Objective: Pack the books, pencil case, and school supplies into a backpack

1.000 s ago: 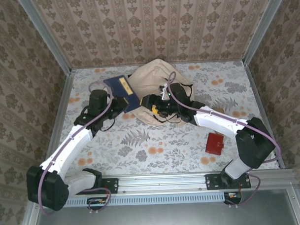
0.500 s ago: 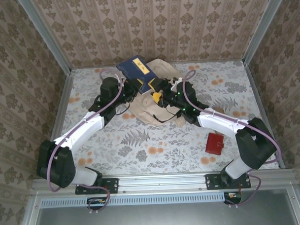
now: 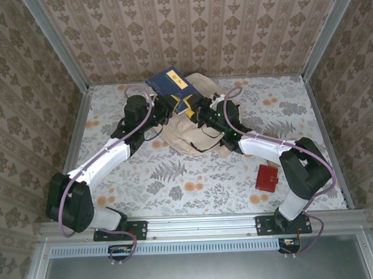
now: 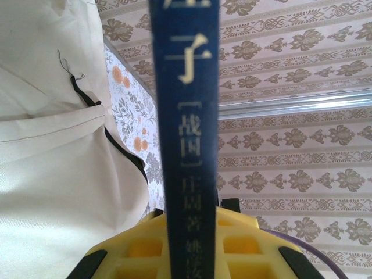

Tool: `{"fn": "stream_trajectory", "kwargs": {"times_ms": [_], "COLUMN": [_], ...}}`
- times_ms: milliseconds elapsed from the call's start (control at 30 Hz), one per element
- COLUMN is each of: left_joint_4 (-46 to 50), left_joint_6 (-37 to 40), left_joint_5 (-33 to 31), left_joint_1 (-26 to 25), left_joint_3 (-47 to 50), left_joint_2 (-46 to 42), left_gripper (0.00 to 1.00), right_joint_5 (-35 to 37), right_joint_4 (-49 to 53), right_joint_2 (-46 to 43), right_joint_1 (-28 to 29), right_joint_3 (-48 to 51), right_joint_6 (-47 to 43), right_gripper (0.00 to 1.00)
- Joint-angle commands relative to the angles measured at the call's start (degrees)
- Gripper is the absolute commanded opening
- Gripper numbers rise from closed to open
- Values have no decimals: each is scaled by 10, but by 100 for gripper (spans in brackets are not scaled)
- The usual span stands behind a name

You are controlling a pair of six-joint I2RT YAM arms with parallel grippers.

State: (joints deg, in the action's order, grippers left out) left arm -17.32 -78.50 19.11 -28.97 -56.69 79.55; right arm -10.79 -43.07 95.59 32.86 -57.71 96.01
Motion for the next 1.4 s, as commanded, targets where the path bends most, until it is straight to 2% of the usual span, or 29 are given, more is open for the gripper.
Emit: {"fn": "stream_trajectory", "kwargs": {"times_ms": [0, 100, 133, 167, 333, 367, 433, 500, 633, 733, 800, 1000, 1100, 1167, 1367], "left_joint_4": [-37, -22, -13, 1, 132, 170, 224, 257, 322, 398, 446, 493, 532, 551, 626], "left_joint_6": [-4, -2, 2, 10, 86, 108, 154, 189, 280, 376, 434, 567, 636, 663, 660], "left_joint_5": [8, 11, 10, 10, 29, 33, 42, 44, 32, -15, -64, -89, -125, -133, -134], "left_joint_1": [-4, -3, -2, -2, 1, -1, -3, -7, -30, -69, -97, -158, -186, -193, -192], "left_joint_3": [-18, -19, -20, -21, -42, -49, -58, -56, -67, -109, -145, -259, -339, -390, -558], "left_joint_2": [-11, -12, -13, -15, -17, -14, -9, -5, 11, 39, 63, 172, 236, 278, 403], "left_gripper": [7, 10, 14, 20, 61, 67, 73, 76, 78, 78, 78, 79, 79, 79, 74], "right_joint_5": [10, 12, 14, 16, 36, 42, 52, 56, 91, 93, 94, 88, 87, 85, 68], "right_joint_4": [-22, 1, 22, 44, 197, 235, 331, 431, 565, 642, 682, 775, 801, 814, 831], "right_joint_2": [-1, -13, -23, -32, -105, -125, -164, -207, -281, -323, -352, -416, -441, -454, -474], "right_joint_1": [-2, -3, -3, -4, -15, -19, -28, -41, -61, -88, -109, -189, -228, -250, -286], "right_joint_3": [-8, -5, -4, -3, 1, 0, -10, -28, -38, -40, -35, -14, -3, 1, 16], "right_joint_6": [4, -19, -33, -49, -163, -197, -266, -324, -432, -485, -507, -536, -543, -547, -550], "right_gripper": [29, 20, 18, 16, 10, 9, 8, 7, 7, 8, 8, 8, 8, 8, 8]}}
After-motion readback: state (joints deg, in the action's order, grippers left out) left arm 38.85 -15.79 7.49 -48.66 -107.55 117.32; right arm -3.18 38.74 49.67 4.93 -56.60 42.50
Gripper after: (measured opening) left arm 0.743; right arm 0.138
